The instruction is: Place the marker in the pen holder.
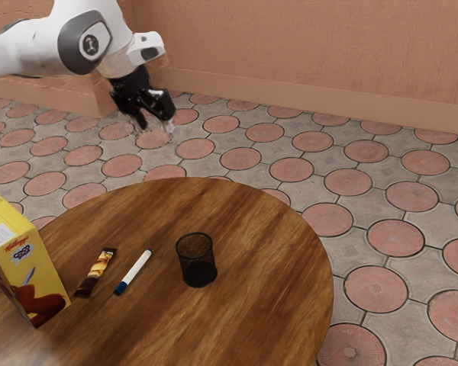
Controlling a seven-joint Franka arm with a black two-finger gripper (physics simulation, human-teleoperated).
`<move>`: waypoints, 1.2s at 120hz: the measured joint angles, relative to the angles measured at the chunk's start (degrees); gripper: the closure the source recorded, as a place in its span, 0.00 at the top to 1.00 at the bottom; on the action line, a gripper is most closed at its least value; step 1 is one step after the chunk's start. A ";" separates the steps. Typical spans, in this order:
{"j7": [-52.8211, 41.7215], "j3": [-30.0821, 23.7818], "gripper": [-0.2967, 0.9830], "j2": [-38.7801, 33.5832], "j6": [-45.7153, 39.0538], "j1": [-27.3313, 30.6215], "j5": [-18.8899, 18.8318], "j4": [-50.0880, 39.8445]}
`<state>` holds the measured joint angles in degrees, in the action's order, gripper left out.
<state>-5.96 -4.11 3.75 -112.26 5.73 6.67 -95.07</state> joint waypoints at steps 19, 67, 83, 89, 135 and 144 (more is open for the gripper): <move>1.33 1.51 0.71 -3.12 11.82 -4.56 -1.72 -1.09; 3.38 5.57 0.64 15.69 -6.72 -1.93 -4.73 -17.18; 3.77 5.59 0.47 17.51 -9.81 -1.78 -3.10 -17.03; 3.89 5.60 0.43 18.13 -10.54 -1.50 -2.54 -17.02; 4.58 5.60 0.29 20.16 -12.75 -0.97 -1.44 -17.01; 4.67 5.60 0.29 20.51 -12.85 -0.93 -1.42 -17.01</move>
<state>-1.30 1.49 24.26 -125.11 4.80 5.25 -112.08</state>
